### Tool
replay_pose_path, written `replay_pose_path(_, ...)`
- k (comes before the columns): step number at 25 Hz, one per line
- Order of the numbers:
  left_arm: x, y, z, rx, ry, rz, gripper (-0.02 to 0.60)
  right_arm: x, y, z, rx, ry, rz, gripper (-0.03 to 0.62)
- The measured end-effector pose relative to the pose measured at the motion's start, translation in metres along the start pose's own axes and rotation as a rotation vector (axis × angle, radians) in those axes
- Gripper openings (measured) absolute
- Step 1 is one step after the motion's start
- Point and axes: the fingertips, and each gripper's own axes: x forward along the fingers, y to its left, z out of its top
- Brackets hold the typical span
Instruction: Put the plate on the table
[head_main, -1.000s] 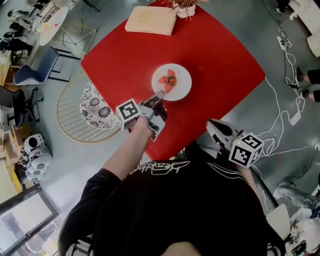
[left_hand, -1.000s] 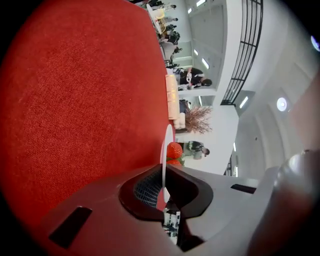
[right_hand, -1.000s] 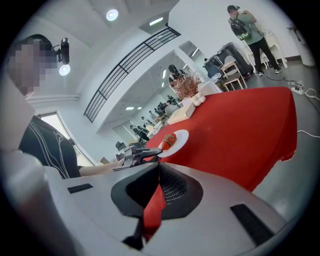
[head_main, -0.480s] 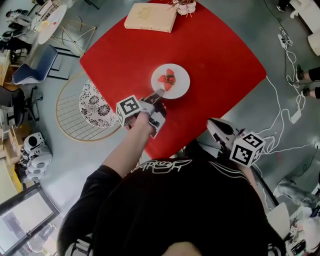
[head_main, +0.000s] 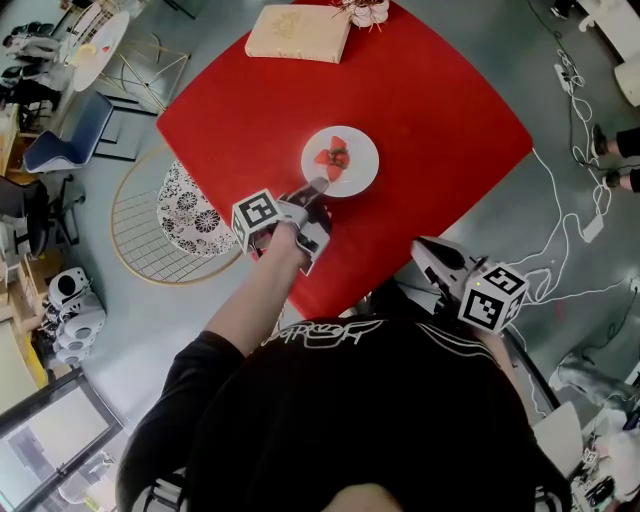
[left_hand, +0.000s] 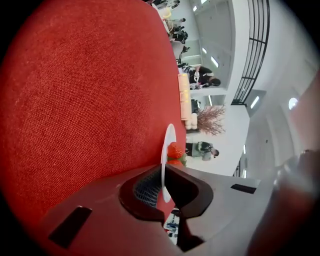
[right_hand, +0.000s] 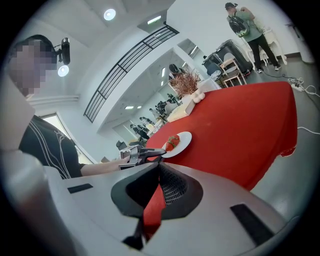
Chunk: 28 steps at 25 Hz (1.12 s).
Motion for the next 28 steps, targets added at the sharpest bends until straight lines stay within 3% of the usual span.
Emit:
replay_pose_path(10, 0.001, -0.003, 0.003, -0.028, -0.004, -0.029, 0.021, 0.003, 0.003, -0.004, 0.003, 0.007, 0.010, 0.008)
replay_pose_path(23, 0.000, -0.014, 0.005, -0.048, -0.014, -0.119, 0.155, 0.001, 0.006, -0.003, 0.071, -0.037, 0.039, 0.008)
replay_pose_path(28, -0.001, -0.019, 0.005, 0.028, -0.008, -0.123, 0.235, 0.001, 0.009, -0.004, 0.113, -0.053, 0.069, 0.008)
